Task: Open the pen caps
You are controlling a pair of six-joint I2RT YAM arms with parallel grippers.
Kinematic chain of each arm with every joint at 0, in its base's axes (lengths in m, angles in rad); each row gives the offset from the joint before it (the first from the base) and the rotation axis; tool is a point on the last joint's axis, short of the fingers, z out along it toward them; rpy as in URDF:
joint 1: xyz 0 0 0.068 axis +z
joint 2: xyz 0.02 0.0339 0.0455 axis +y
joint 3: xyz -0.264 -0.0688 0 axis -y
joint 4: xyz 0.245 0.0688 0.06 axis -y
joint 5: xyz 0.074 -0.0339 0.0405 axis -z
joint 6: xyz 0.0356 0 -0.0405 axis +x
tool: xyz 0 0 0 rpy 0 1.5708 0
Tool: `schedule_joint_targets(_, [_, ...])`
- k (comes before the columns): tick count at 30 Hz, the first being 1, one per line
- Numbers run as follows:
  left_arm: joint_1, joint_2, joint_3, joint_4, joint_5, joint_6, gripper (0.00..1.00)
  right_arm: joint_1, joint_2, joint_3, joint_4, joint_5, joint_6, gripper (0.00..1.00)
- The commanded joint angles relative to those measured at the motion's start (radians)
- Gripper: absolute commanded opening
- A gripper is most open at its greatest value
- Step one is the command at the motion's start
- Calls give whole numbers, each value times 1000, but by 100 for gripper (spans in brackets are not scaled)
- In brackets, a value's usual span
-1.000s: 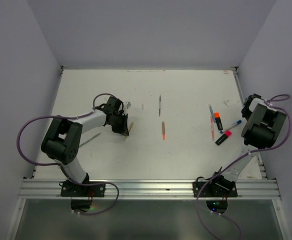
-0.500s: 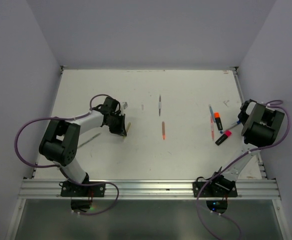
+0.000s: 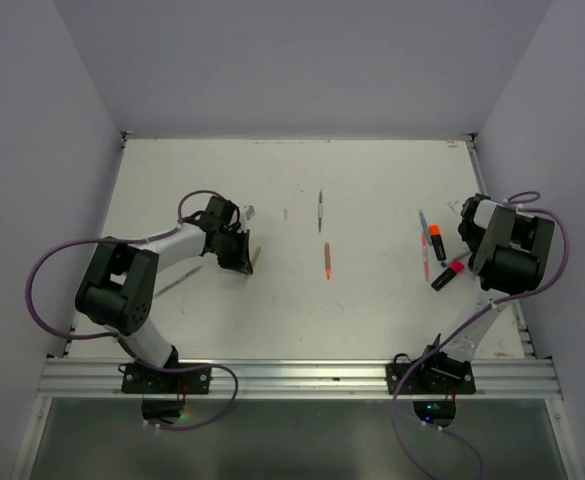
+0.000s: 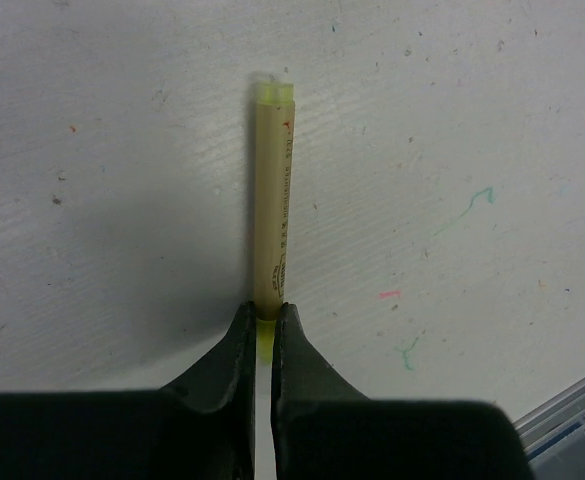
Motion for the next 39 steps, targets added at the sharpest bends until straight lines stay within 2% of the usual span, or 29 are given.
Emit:
schedule_joint_targets(1, [6, -44, -21, 24, 13, -7, 0, 9, -79, -21, -20, -3, 13, 0])
schedule_joint_targets(13, [5, -61, -32, 41, 28, -9, 0, 9, -166, -15, -58, -109, -43, 2])
schedule_joint_targets(15, [6, -70, -40, 42, 30, -10, 0, 9, -215, -39, -43, -146, -89, 8])
schedule_joint_targets(16, [6, -73, -43, 44, 30, -12, 0, 7, -227, -44, -41, -160, -107, 21])
schedule_joint_targets(17, [6, -76, -44, 45, 30, -10, 0, 7, -240, -41, -46, -181, -127, 26])
schedule_joint_targets(22, [6, -78, -57, 59, 38, -13, 0, 7, -198, 10, -113, -184, -215, 36])
schedule_joint_targets(24, [6, -78, -58, 64, 39, -15, 0, 2, -217, 2, -114, -187, -253, 51])
schedule_joint_targets(26, [6, -83, -64, 73, 41, -18, 0, -10, -246, -22, -82, -246, -287, 58])
schedule_joint_targets(30, [6, -92, -81, 99, 44, -24, 0, -13, -287, -122, -12, -333, -450, 58])
schedule_joint_targets(34, [6, -99, -100, 119, 53, -35, 0, -69, -296, -138, -2, -390, -521, 51])
schedule_joint_targets(39, [6, -112, -138, 142, 70, -39, 0, -114, -287, -138, 25, -551, -599, 54])
